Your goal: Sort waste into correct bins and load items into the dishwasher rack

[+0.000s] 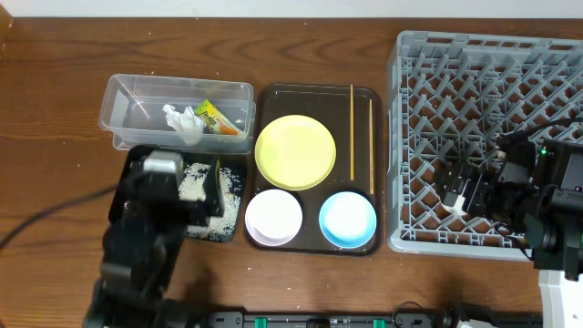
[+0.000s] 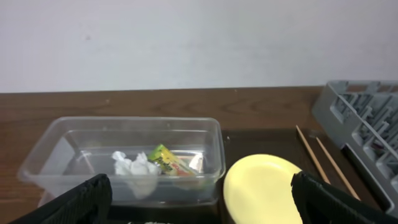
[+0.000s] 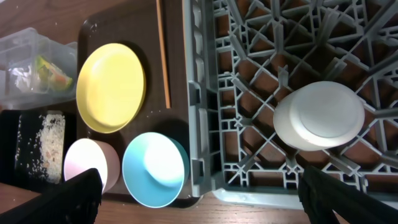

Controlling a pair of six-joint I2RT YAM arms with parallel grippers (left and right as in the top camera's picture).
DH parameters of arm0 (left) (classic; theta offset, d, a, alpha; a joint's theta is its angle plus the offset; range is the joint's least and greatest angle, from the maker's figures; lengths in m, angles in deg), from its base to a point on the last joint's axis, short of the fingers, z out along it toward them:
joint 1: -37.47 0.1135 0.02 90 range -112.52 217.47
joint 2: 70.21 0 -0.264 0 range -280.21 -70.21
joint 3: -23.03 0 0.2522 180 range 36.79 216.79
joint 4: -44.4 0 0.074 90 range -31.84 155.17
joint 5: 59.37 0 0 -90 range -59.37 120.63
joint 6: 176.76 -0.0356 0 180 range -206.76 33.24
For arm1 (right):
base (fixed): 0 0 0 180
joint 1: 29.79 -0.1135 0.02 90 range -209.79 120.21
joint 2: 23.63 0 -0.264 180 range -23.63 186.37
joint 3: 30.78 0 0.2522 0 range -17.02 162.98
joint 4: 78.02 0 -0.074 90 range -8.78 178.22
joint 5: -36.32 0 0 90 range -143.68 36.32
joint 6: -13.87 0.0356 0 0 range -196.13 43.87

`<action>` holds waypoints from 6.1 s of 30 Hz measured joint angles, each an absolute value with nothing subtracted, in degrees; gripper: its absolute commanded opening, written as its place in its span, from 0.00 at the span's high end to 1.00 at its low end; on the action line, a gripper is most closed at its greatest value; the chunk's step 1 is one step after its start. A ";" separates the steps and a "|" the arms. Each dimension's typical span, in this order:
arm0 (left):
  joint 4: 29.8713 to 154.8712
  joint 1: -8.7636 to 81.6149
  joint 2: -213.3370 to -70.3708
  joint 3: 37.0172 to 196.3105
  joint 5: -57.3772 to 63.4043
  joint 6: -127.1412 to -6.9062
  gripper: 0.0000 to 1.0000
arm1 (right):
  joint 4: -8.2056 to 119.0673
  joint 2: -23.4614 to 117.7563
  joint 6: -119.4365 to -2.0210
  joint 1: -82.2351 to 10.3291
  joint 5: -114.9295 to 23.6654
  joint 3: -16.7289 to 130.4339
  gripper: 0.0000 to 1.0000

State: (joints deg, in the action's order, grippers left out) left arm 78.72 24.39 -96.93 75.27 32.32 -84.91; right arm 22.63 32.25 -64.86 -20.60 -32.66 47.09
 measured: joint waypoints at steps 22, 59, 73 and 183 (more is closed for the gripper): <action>69.43 26.19 -70.96 50.28 31.84 -85.79 0.05 | 22.66 32.25 -64.86 -20.60 -32.66 47.09 0.01; 60.71 26.23 -70.90 38.53 30.55 -86.62 0.05 | 26.00 32.25 -64.68 -20.60 -32.55 47.07 0.01; 60.71 26.23 -70.90 38.53 30.55 -86.62 0.05 | 27.66 38.92 -64.95 -50.02 -26.43 47.09 0.06; 60.71 26.23 -70.83 38.53 30.55 -86.62 0.05 | 35.70 56.58 -65.27 -64.71 -51.57 45.54 0.15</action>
State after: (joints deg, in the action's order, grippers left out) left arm 60.71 26.23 -70.83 38.53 30.55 -86.62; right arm 35.70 56.58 -65.27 -64.71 -51.57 45.54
